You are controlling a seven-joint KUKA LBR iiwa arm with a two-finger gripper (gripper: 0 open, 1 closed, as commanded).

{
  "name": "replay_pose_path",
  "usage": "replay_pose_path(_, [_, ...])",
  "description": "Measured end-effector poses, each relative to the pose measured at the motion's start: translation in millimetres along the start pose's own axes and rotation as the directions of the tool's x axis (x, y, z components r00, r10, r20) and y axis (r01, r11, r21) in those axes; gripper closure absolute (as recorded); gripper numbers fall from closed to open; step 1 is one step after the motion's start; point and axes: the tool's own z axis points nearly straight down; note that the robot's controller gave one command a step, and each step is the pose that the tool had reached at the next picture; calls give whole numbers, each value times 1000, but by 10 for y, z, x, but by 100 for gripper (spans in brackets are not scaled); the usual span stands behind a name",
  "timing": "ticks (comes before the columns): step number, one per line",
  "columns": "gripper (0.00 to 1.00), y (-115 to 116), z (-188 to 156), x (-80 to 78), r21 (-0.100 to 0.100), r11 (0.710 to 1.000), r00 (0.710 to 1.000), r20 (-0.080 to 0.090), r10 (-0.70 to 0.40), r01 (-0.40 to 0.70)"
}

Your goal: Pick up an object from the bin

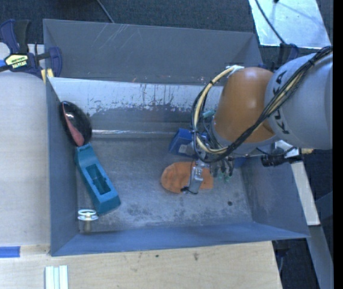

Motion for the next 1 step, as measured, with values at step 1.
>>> replay_pose_path(1, [100,325,469,41,-1,965,965,-1,-264,264])
